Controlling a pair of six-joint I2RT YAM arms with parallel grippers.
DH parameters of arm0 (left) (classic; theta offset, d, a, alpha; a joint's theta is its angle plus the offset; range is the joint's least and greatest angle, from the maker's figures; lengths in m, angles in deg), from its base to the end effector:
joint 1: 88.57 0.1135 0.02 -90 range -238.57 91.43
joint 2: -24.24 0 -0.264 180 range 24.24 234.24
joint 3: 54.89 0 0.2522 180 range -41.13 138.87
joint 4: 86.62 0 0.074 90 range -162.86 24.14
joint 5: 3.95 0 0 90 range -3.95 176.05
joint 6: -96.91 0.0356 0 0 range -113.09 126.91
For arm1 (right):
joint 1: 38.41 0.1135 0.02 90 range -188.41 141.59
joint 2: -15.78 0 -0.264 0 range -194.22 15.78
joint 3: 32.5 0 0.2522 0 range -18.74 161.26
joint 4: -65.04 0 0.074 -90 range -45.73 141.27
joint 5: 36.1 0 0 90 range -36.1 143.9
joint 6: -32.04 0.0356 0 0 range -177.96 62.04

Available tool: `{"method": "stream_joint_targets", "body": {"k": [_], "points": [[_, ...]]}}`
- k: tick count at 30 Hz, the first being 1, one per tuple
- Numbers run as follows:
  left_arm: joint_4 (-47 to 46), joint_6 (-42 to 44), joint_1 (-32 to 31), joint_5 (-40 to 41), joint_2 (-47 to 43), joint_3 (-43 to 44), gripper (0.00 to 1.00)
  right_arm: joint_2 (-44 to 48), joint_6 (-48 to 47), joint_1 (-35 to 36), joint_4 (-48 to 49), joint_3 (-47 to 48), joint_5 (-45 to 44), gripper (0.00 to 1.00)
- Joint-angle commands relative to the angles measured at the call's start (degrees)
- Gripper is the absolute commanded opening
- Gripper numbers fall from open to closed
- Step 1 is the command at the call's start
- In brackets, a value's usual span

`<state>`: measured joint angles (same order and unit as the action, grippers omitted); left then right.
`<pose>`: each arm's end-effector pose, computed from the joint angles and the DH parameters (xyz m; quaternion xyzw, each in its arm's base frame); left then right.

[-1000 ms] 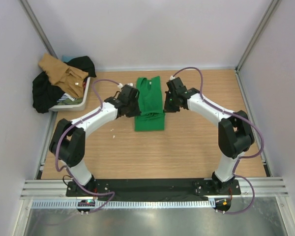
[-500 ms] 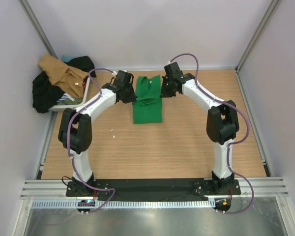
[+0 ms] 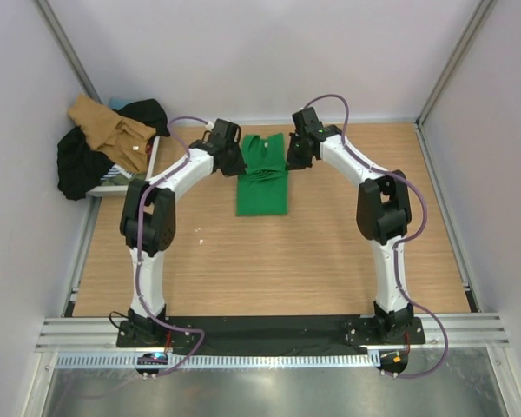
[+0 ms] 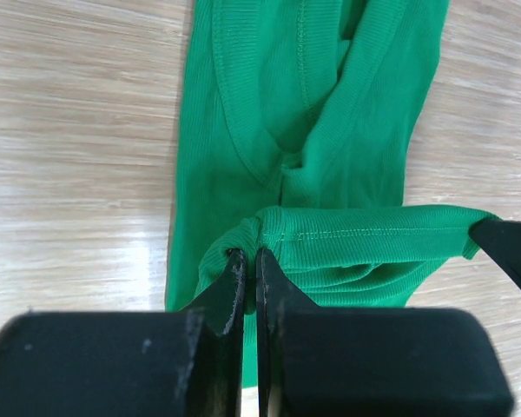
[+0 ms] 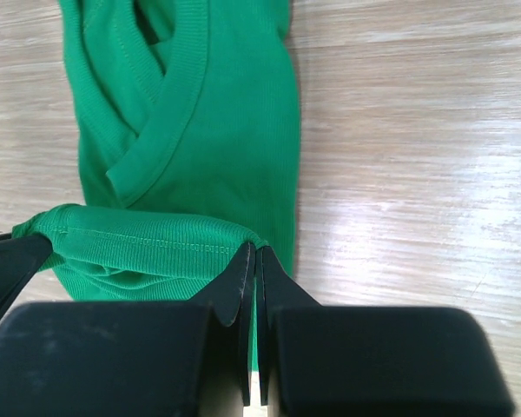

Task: Fold and stack the tank tops
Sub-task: Fold the tank top

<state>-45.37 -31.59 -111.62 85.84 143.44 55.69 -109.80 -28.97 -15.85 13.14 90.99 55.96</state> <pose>0.4313 -0.1837 0.2224 -0.1256 0.9309 -0.1770 0.2939 0.4521 0.1892 0.2304 0.0478 0.9497 0.1498 0.2709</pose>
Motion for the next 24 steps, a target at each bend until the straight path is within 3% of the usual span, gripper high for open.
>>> {"method": "stream_joint_targets", "body": {"k": [1, 7, 8, 9, 10, 11, 13, 17, 20, 24], "points": [[-0.5, 1.15, 1.16, -1.28, 1.9, 3.98, 0.0, -1.07, 0.01, -0.86, 0.25, 4.17, 0.31, 0.01], [-2.61, 0.18, 2.57, -2.78, 6.13, 6.63, 0.01, -5.54, 1.33, -2.09, 3.5, 8.47, 1.19, 0.03], [-3.57, 0.01, 2.83, -3.13, 6.66, 7.07, 0.05, -7.47, 1.94, -2.52, 3.5, 9.61, 1.1, 0.04], [-4.1, -0.08, 3.36, -3.57, 7.18, 7.59, 0.11, -8.27, 2.29, -2.7, 3.5, 11.8, 1.53, 0.06], [-4.11, 0.18, 3.62, -4.35, 7.97, 8.99, 0.21, -8.89, 2.56, -3.05, 4.02, 12.43, 2.23, 0.17], [-4.19, 0.44, 3.8, -4.45, 8.76, 9.7, 0.45, -9.07, 2.91, -3.06, 4.81, 12.7, 2.76, 0.31], [-4.19, 1.32, 4.15, -4.89, 8.51, 10.67, 0.67, -8.11, 3.09, -3.14, 6.4, 12.18, 1.55, 0.5], [-5.95, 3.52, 4.15, -3.4, 3.07, 7.52, 0.92, -1.71, 2.39, -3.14, 10.35, 5.78, 0.4, 0.6], [-6.74, 4.22, 4.15, -3.48, -2.64, 3.31, 0.96, 4.98, 1.68, -3.06, 15.27, -3.19, 0.75, 0.59], [-10.69, 3.17, 3.98, -6.72, -10.98, -7.83, 0.93, 10.79, 1.42, -3.14, 20.9, -15.76, 6.09, 0.55]]}}
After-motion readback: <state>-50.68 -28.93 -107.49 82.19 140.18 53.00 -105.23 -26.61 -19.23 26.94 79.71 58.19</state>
